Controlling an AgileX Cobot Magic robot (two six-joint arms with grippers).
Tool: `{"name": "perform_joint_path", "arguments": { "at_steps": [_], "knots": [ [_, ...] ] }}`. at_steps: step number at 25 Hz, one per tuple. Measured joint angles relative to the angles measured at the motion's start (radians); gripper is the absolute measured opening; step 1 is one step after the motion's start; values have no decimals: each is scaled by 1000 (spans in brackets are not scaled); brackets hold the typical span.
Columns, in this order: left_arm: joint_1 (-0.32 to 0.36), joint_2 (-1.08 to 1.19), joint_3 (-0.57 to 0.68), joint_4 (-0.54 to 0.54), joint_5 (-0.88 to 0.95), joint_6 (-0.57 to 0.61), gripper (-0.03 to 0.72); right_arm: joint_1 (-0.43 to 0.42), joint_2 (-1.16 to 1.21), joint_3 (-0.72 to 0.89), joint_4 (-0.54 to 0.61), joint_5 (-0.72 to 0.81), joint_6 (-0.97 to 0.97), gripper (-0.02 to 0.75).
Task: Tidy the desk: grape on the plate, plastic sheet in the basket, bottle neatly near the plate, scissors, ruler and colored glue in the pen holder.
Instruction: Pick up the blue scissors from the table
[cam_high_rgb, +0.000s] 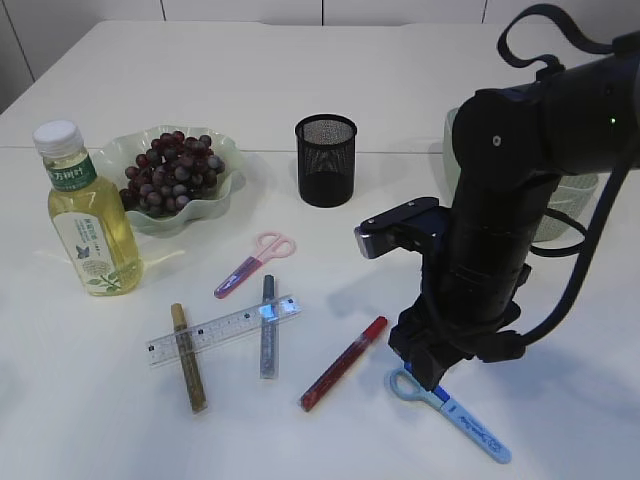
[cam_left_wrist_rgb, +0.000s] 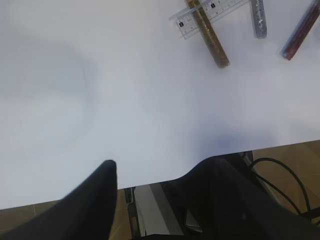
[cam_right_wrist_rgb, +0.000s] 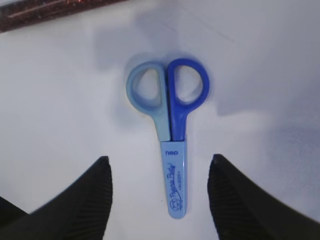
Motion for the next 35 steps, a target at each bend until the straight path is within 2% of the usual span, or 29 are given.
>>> {"name": "perform_joint_path", "arguments": {
  "at_steps": [8,21,35],
  "knots": [
    [0,0,0,0,0,0,436,0,2,13,-42,-16,-4,477],
    [0,0,0,-12,0,0,435,0,-75,200,-42,-193,14,477],
    [0,0,0,-16,0,-2,435,0,-75,209,-33,-228,14,477]
  ]
}}
